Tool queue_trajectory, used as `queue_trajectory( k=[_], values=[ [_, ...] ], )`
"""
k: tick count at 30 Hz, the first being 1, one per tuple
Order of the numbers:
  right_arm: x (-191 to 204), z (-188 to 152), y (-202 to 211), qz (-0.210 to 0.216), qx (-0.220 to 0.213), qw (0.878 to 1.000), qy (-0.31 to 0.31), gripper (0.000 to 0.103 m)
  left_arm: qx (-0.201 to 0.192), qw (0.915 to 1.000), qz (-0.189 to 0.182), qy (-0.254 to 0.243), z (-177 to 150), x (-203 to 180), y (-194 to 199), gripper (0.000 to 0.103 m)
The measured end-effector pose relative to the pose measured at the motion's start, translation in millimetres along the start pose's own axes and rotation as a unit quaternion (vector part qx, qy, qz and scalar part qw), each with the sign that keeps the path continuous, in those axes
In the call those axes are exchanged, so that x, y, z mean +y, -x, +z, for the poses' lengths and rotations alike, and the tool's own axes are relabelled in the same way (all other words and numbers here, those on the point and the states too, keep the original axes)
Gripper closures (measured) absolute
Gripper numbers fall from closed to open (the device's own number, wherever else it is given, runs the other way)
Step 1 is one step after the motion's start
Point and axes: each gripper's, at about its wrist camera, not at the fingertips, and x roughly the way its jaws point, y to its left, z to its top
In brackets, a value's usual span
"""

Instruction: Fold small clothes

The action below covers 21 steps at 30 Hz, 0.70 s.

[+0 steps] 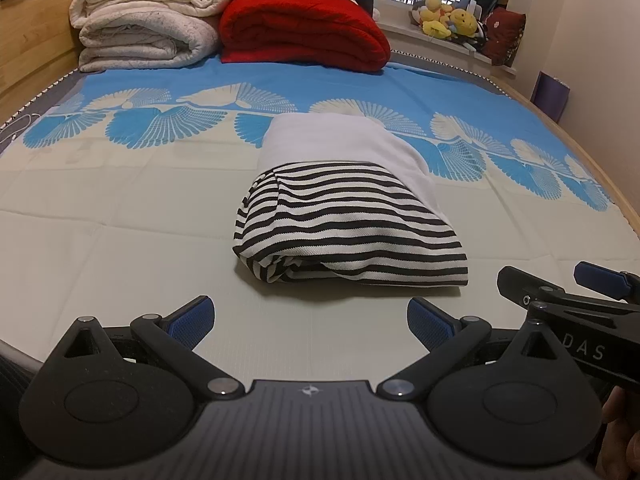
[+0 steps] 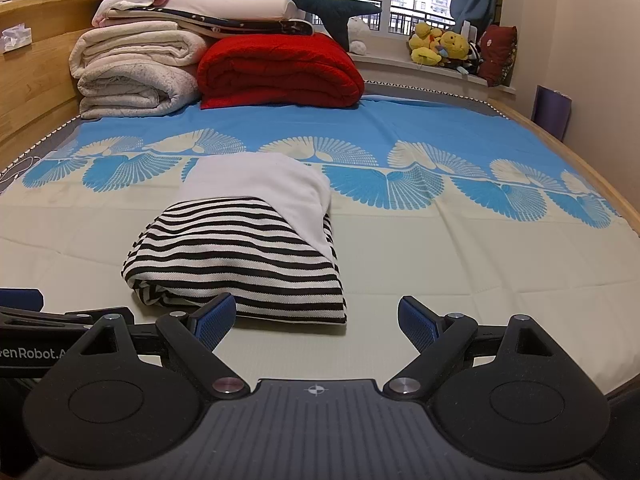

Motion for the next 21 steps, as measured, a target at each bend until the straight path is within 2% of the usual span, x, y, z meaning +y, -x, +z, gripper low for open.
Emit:
queue_trajectory(
  k=[21],
  values=[
    [-0.3,0.3,0.2,0.001,0.001,1.000,0.000,0.014,-0.002,1.0000,-0.002,0.000,0.4,-0.7,0.5,0.001]
  ],
)
